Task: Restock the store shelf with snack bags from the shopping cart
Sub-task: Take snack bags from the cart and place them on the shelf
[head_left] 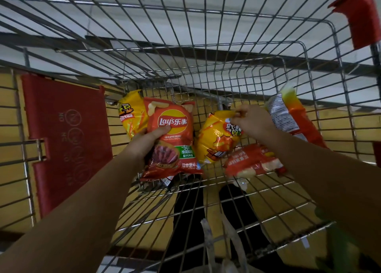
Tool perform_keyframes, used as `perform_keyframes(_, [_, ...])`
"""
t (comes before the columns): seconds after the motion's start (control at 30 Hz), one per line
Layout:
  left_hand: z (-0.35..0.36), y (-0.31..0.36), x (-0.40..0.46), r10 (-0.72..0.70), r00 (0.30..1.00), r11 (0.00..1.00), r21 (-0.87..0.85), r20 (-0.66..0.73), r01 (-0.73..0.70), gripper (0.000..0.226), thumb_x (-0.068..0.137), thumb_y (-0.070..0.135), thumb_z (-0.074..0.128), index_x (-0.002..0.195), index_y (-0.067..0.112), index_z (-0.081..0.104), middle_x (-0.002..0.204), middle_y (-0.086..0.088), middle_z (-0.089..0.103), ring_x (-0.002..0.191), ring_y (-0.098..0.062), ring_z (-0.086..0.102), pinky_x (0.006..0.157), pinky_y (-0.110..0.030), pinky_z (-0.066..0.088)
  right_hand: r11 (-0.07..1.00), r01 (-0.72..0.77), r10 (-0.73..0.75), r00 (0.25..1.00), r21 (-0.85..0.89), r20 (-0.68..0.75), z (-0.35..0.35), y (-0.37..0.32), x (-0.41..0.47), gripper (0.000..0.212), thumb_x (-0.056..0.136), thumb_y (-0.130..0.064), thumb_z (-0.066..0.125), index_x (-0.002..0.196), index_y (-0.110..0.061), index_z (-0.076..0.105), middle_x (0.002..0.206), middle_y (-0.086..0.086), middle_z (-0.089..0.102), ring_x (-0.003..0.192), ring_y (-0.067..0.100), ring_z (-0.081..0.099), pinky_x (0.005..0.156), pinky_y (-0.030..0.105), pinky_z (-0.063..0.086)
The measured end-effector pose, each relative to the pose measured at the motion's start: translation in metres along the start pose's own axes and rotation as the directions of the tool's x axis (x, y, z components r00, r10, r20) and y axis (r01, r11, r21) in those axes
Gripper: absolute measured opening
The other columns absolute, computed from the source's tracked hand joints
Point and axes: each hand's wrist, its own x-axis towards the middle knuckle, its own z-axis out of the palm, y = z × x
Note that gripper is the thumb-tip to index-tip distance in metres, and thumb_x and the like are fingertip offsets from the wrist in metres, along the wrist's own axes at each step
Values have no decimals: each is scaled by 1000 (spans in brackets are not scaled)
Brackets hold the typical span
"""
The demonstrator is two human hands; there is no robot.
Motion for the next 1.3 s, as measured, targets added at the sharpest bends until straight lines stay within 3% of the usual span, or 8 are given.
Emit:
perform_keyframes(0.23, [-2,15,-5,51,998,999,-15,40,-51,54,75,31,74,123,17,52,93,-8,73,69,-23,73,61,-33,54,963,198,-225,964,184,140,-27,-34,-1,20,89,-2,49,95,-6,68,107,12,66,97,24,60,91,38,47])
perform_keyframes(0.37, [-6,14,-3,78,997,997,13,16,-78,62,74,31,75,128,17,49,99,-8,71,82,-26,70,69,-37,54,946,-11,-60,976,324,207,-34,-37,3,36,95,-31,47,88,-2,66,90,16,68,91,31,66,87,37,52])
perform_keyframes(0.47, [-9,8,-1,64,998,998,15,11,-64,69,69,32,77,129,17,48,104,-10,70,88,-29,69,75,-40,54,993,16,-41,974,115,222,-36,-35,5,46,82,-52,59,73,-8,64,74,6,65,75,17,63,75,28,48])
perform_keyframes(0.6, [-10,6,1,67,998,998,-5,9,-67,62,75,30,74,129,16,48,104,-9,69,86,-27,69,68,-36,53,997,63,-77,944,54,321,-31,-42,7,10,78,-13,70,82,-12,61,79,-1,56,82,17,53,63,24,42])
perform_keyframes(0.73, [-17,10,6,73,997,994,-81,11,-72,63,73,34,74,129,15,51,108,-11,71,82,-26,71,62,-34,56,950,-32,-50,967,311,251,-23,-44,24,38,75,1,67,105,-17,55,114,9,58,98,24,57,81,39,51])
perform_keyframes(0.9, [-19,12,10,95,995,994,-47,-9,-95,67,71,30,76,130,15,47,109,-11,69,89,-29,70,78,-43,54,935,-98,107,994,342,-6,-12,-46,31,67,92,-25,55,147,-13,18,143,14,39,123,29,47,98,33,40])
perform_keyframes(1.03, [-11,14,12,103,994,993,-57,-39,-105,65,75,27,75,131,16,45,115,-9,66,96,-28,67,87,-45,51,921,-174,173,984,348,35,12,-43,15,72,93,-37,52,147,-8,14,140,14,43,117,27,50,82,27,36])
perform_keyframes(1.3, [9,20,20,188,980,982,23,-68,-187,67,76,27,77,132,15,43,123,-8,62,103,-29,64,89,-43,51,862,-406,283,883,305,374,31,-43,25,92,75,-56,66,145,-8,30,150,14,32,134,32,36,107,44,34])
